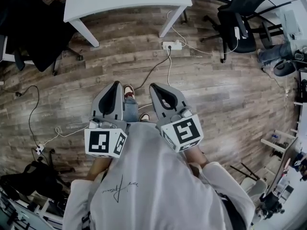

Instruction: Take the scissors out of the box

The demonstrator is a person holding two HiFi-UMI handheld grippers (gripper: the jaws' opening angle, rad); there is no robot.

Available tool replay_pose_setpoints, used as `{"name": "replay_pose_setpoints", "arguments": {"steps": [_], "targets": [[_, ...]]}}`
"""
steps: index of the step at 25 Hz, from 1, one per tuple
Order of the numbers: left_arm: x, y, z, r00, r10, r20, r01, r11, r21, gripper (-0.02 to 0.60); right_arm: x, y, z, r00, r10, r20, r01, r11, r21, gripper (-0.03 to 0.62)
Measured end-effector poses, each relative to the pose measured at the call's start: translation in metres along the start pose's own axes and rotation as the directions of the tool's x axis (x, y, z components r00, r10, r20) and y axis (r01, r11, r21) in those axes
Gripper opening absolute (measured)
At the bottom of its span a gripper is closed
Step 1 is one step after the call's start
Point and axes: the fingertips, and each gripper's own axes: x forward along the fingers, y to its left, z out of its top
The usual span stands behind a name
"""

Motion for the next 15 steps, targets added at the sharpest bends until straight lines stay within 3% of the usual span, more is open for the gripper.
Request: {"name": "replay_pose_setpoints", "arguments": {"steps": [5,15], "targets": [[0.015,0.034,0.023,0.999,0.032,0.044,-0.034,0.999,0.041,0.003,0.035,-0.009,0.017,1.0,-0.001,-0.005,0.001,1.0,-0.012,0.009],[0.037,0.092,0.058,0.991,0.037,0.131,-0.04,0.999,0.021,0.004,0.081,-0.026,0.055,0.999,-0.047,0.002,0.047,0.996,-0.073,0.009]]}}
